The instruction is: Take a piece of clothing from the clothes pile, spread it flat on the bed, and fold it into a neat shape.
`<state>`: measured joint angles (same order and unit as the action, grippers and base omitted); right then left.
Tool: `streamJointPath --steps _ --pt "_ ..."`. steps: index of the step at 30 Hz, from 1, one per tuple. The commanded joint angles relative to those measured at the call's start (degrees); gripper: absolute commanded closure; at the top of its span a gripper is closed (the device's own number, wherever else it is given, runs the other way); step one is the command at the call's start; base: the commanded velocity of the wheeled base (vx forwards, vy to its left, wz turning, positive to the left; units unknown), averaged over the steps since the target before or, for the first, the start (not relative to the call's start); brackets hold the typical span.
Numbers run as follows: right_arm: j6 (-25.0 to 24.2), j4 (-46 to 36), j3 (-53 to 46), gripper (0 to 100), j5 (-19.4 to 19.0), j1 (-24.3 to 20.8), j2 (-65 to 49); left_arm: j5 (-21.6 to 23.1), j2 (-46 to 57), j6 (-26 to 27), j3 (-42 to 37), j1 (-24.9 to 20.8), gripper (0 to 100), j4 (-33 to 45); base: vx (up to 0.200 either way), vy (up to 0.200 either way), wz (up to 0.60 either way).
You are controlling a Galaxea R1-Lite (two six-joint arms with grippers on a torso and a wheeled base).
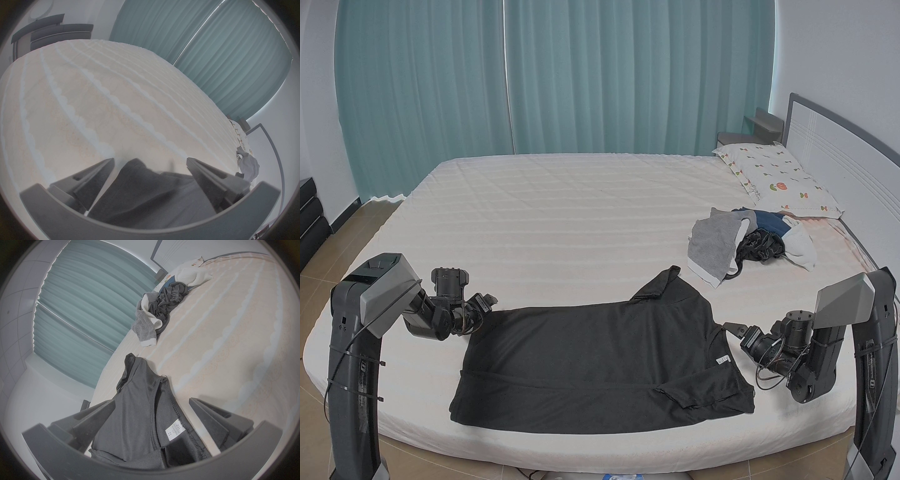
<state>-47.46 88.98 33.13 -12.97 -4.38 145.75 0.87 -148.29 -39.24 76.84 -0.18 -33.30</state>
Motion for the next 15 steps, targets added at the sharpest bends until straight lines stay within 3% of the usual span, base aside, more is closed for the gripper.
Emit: streamJointPath --steps 1,10,15 --pt "0.08 0.49 0.00 0 -0.04 -0.02 0.32 -0.43 -0.69 -0.13 1.39 0.01 100 -0.01 0.000 0.000 0.00" --pt "0.08 0.49 0.00 0 -0.04 -0.02 0.32 -2.10 -0.60 -0.49 1.39 0.18 100 -0.09 0.000 0.000 0.00" --pt "1.58 0.49 0.88 0 -0.04 -0.02 0.32 -4.56 -0.34 -4.62 0.86 0.18 100 -3.61 0.000 0.000 0.00"
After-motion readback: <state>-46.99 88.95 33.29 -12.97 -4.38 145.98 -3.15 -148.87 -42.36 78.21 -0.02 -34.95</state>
